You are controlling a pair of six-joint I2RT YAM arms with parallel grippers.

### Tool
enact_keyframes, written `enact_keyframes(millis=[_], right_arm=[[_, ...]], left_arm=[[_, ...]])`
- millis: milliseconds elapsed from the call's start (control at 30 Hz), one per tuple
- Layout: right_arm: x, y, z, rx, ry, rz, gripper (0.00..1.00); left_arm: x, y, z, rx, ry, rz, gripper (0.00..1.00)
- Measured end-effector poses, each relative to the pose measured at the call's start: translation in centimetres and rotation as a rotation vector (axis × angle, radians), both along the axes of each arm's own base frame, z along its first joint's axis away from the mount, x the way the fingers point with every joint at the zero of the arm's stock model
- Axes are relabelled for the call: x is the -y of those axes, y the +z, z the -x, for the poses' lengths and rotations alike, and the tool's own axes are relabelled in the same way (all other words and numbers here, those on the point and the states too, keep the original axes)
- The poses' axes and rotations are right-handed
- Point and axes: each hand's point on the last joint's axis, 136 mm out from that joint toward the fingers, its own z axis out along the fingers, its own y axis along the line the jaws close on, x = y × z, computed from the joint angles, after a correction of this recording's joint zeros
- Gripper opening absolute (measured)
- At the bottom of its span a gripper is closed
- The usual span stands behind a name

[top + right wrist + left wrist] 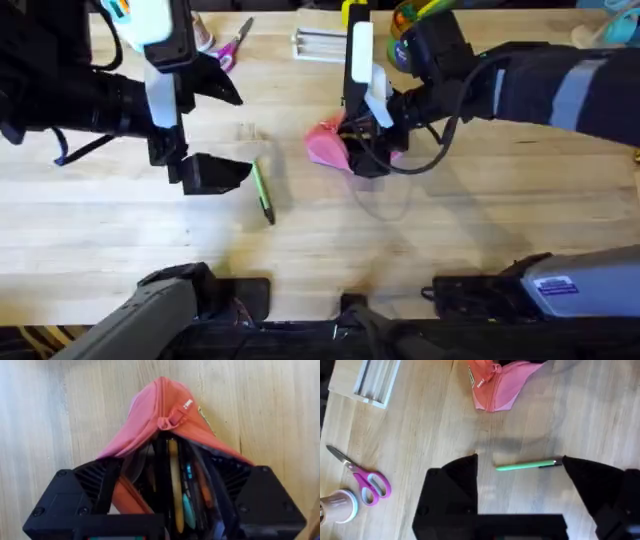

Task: Unzip the bag, pick up the pens from the table one at a time and place them inside, then zip the bag closed.

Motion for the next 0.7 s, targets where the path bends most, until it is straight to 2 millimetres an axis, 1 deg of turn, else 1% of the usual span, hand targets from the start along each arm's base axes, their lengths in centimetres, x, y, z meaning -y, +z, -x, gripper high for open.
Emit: enact_keyframes(millis=[233,300,367,433,500,600,700], right_arm=[[0.0,0.1,-0.1,0.004,0.001,-0.004,0.993],[-0.1,0.5,-0.1,0.014,0.001,-0.008,0.993],[-0.1,1.4,-0.2,0.038,0.001,-0.019,0.993],[-0.2,3.1,-0.5,0.092,0.001,-0.043,0.993],[-0.4,5.5,-1.0,0.17,0.002,-0.079,0.993],[-0.4,8.9,-1.3,0.27,0.002,-0.136,0.993],[0.1,11.3,-1.2,0.332,-0.005,-0.167,0.993]], left_arm=[[0.0,0.0,-0.1,-0.012,0.021,0.005,0.993],[-0.2,0.1,-0.7,-0.035,0.084,0.022,0.993],[-0.7,0.2,-1.6,-0.078,0.201,0.042,0.993],[-1.5,0.1,-2.8,-0.142,0.367,0.067,0.993],[-2.5,0.0,-3.6,-0.238,0.575,0.11,0.993],[-3.2,-0.4,-3.7,-0.392,0.825,0.185,0.994],[-3.5,-0.6,-3.6,-0.488,0.97,0.24,0.994]])
